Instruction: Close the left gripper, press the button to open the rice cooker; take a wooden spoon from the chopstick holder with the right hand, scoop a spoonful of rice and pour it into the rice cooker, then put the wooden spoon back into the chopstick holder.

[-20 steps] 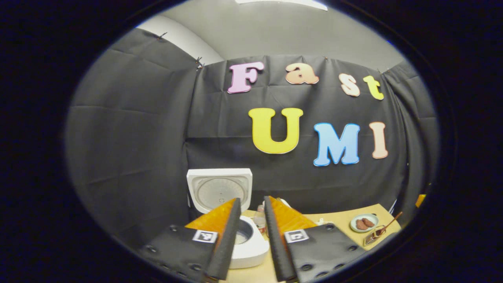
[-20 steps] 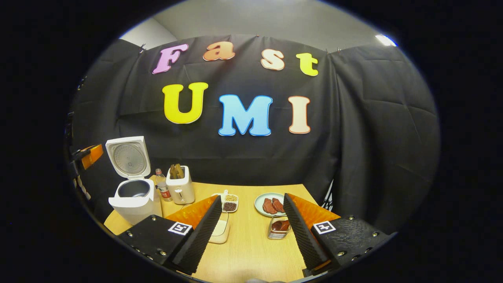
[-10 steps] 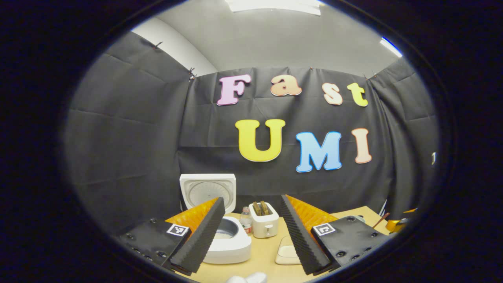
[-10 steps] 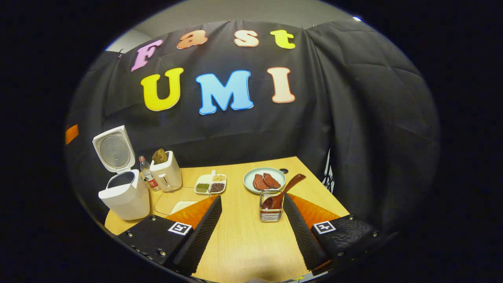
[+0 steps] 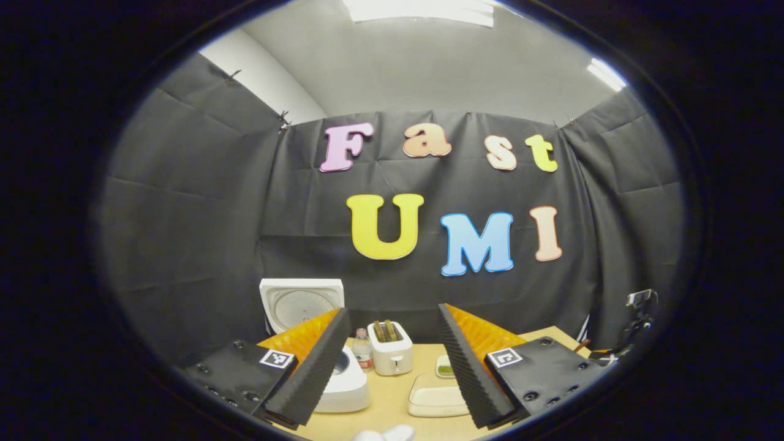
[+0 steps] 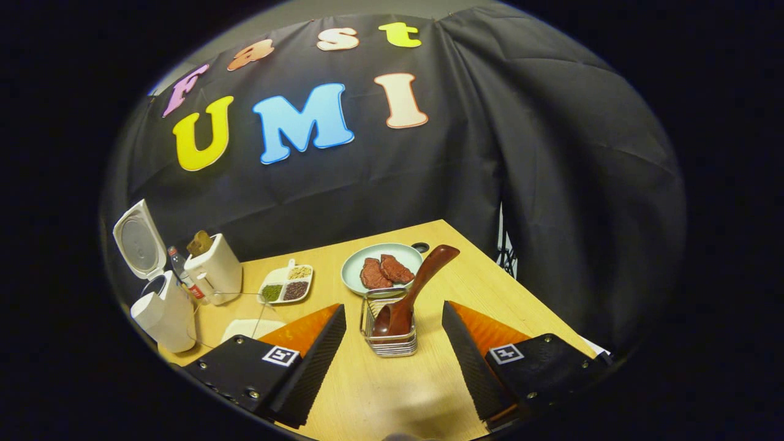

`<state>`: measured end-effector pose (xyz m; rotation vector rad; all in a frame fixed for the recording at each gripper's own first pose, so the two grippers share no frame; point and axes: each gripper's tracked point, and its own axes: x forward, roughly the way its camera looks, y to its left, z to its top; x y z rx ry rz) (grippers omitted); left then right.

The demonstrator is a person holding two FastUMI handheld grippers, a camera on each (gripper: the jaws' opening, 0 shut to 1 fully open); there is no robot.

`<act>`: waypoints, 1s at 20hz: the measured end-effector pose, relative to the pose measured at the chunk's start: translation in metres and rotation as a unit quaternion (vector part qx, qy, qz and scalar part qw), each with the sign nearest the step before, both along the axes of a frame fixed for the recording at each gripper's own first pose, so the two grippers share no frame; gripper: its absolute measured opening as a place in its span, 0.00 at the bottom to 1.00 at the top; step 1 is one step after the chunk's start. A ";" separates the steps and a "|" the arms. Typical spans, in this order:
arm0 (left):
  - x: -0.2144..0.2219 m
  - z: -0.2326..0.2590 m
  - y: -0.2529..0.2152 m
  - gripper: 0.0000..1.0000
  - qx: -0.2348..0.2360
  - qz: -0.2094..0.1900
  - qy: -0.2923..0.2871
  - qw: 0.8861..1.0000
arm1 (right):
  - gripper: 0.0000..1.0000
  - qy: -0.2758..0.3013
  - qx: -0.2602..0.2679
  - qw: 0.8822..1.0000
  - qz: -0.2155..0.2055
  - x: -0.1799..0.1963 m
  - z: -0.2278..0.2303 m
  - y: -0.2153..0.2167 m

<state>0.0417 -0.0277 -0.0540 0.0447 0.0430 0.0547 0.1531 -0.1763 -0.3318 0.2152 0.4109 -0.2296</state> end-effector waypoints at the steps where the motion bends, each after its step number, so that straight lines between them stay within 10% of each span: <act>1: 0.002 -0.002 -0.002 0.96 -0.002 0.001 0.004 1.000 | 0.96 0.004 0.003 1.000 -0.003 0.011 -0.009 -0.005; 14: 0.038 -0.030 -0.011 0.97 0.010 0.039 0.037 0.999 | 0.94 0.029 0.042 0.999 -0.017 0.102 -0.055 -0.045; 17: 0.041 -0.030 -0.016 0.97 0.012 0.042 0.038 0.998 | 0.25 0.027 0.058 0.998 0.010 0.104 -0.054 -0.035; 20: 0.041 -0.031 -0.018 0.97 0.014 0.046 0.039 0.998 | 0.17 0.028 0.065 0.997 0.024 0.105 -0.049 -0.028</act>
